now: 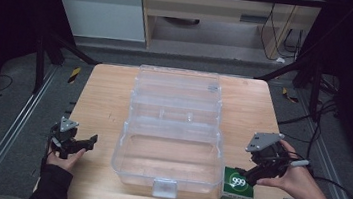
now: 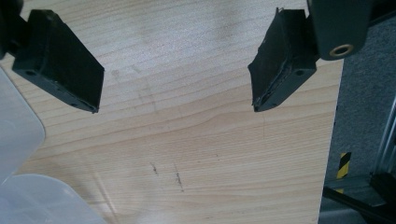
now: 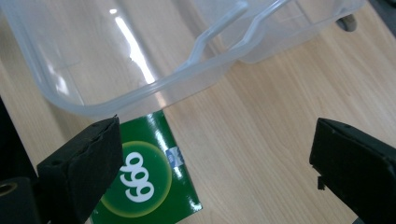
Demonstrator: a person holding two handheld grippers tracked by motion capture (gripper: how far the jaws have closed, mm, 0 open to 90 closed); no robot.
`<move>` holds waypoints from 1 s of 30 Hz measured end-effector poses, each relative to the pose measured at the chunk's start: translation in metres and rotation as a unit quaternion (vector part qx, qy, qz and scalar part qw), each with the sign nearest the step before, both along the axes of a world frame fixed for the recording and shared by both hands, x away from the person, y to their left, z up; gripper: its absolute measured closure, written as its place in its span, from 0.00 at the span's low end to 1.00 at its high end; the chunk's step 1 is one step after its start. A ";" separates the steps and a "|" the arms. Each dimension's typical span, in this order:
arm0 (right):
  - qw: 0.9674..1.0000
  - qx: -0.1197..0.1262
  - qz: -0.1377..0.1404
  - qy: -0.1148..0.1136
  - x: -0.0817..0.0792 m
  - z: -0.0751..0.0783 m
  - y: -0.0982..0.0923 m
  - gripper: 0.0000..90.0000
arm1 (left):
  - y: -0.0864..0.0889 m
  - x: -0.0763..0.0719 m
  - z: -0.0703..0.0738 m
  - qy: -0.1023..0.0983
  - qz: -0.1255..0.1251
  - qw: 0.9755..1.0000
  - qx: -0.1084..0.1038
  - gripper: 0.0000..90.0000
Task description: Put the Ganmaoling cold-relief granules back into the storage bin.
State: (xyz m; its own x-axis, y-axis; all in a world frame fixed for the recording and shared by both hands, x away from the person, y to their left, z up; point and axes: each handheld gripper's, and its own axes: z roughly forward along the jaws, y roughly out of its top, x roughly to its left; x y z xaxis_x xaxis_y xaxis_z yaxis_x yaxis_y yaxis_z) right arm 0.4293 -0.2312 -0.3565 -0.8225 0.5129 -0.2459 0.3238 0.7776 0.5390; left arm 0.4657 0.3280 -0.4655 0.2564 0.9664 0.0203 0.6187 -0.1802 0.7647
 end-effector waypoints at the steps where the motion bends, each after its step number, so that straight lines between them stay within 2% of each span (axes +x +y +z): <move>1: 1.000 -0.002 0.003 0.002 0.000 -0.001 0.001 0.04 | 0.000 0.000 0.000 0.000 0.000 1.000 0.000 0.19; 15: 0.998 -0.034 0.031 0.037 -0.005 -0.020 0.005 0.03 | -0.001 0.001 -0.001 0.002 -0.002 1.000 0.003 0.19; 17: 0.997 -0.044 0.043 0.049 -0.007 -0.025 0.005 0.03 | -0.001 0.001 -0.001 0.002 -0.002 1.000 0.004 0.19; 25: 0.994 -0.059 0.063 0.066 -0.010 -0.037 0.009 0.02 | -0.001 0.001 -0.001 0.002 -0.002 1.000 0.005 0.19; 30: 0.993 -0.061 0.065 0.074 -0.011 -0.043 0.011 0.02 | -0.001 0.001 -0.001 0.002 -0.001 1.000 0.003 0.19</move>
